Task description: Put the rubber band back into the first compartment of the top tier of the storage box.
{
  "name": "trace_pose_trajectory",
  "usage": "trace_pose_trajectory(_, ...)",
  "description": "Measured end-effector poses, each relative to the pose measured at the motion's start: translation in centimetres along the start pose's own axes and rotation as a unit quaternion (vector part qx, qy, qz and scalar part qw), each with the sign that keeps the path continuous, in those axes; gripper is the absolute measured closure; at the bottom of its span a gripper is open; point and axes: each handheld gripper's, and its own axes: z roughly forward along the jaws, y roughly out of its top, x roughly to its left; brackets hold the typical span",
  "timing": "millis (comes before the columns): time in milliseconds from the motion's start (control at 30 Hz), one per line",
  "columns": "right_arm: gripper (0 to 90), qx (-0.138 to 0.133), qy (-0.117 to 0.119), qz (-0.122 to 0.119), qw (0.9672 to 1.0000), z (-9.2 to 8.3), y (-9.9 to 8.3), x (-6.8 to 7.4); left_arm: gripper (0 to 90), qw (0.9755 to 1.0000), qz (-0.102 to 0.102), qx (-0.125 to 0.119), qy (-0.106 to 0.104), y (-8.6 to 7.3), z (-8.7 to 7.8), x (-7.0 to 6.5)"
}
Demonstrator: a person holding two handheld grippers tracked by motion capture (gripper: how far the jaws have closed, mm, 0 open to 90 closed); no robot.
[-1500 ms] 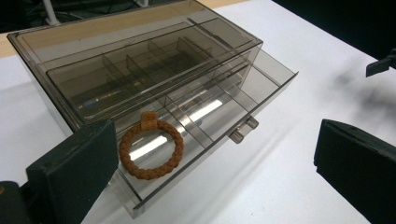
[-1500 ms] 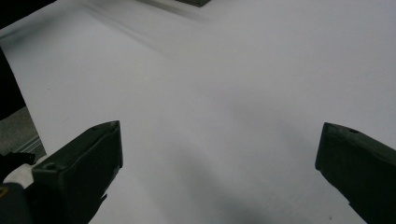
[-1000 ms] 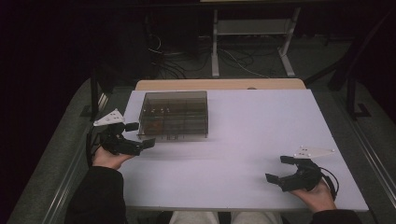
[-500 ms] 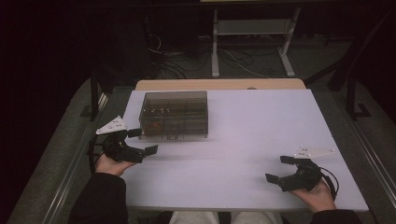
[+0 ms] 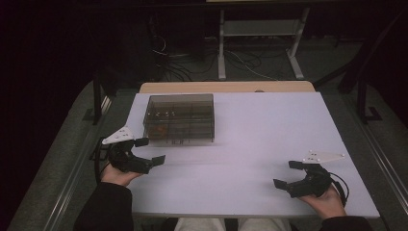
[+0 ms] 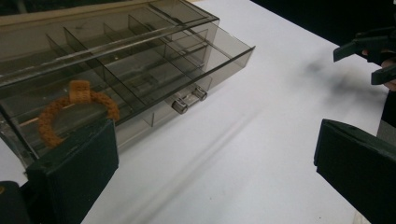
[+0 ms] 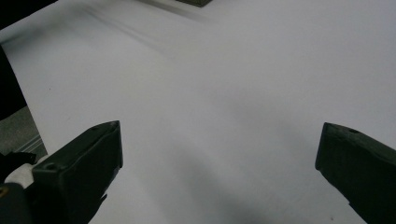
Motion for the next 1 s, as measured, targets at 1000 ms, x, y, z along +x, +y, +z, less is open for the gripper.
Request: trace_pose_trajectory(1000,0.0,-0.001,-0.001,-0.002,1.0000,0.0,0.0,0.0,0.0,0.9988,0.000,0.037,-0.032,-2.7,2.3,-1.2)
